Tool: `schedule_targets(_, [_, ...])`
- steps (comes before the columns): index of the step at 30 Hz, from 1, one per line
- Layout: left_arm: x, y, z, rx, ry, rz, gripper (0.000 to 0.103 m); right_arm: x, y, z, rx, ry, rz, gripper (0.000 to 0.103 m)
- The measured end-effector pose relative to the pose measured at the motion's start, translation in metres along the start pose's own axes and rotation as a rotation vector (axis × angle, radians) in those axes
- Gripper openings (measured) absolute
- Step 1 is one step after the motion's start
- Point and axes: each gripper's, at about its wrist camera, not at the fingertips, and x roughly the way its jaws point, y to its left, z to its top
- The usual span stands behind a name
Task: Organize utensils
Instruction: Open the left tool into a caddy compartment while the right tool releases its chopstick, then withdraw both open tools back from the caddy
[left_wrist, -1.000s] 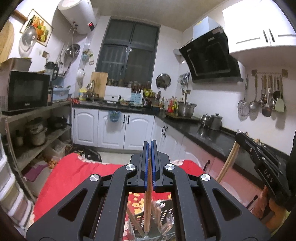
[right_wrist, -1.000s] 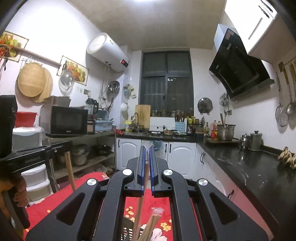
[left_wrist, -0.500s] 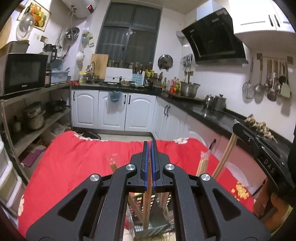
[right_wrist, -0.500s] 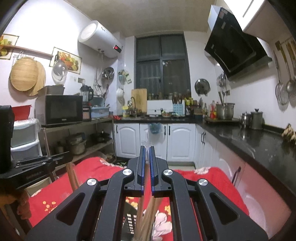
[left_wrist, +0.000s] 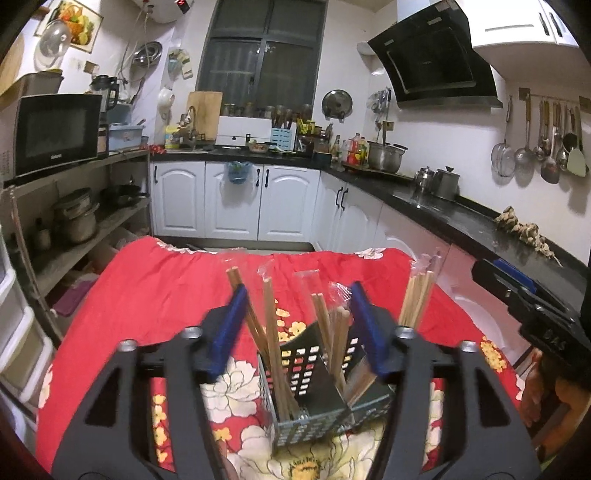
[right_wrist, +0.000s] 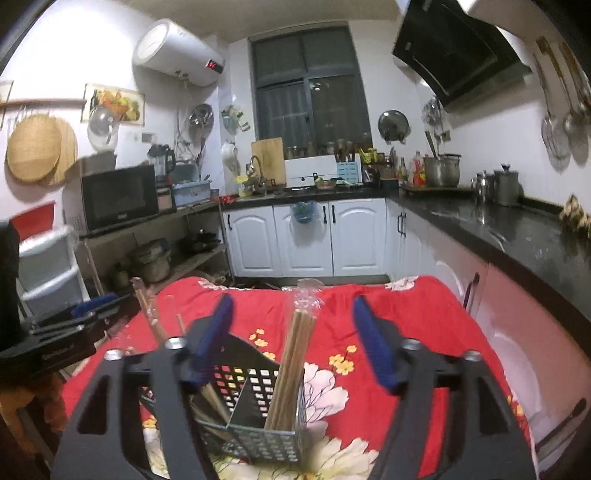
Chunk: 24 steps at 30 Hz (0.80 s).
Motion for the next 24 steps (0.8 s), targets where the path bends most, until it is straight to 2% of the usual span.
schedule_targets(2, [-0.006, -0.002, -0.001, 0.001, -0.008, 0.009, 0.078, -0.008, -0.002, 0.001, 0.009, 0.008, 0.006, 0.074])
schedule_targets(6, [-0.023, -0.007, 0.001, 0.000, -0.022, 0.010, 0.093, -0.030, -0.002, 0.002, 0.001, -0.004, -0.012, 0.086])
schedule_targets(12, [-0.050, -0.014, 0.005, -0.008, -0.035, -0.010, 0.093, -0.059, -0.002, 0.002, 0.001, -0.020, 0.000, 0.096])
schedule_targets(24, [-0.085, -0.032, -0.018, -0.010, -0.008, -0.027, 0.093, -0.105, 0.003, -0.013, -0.040, -0.015, -0.007, 0.096])
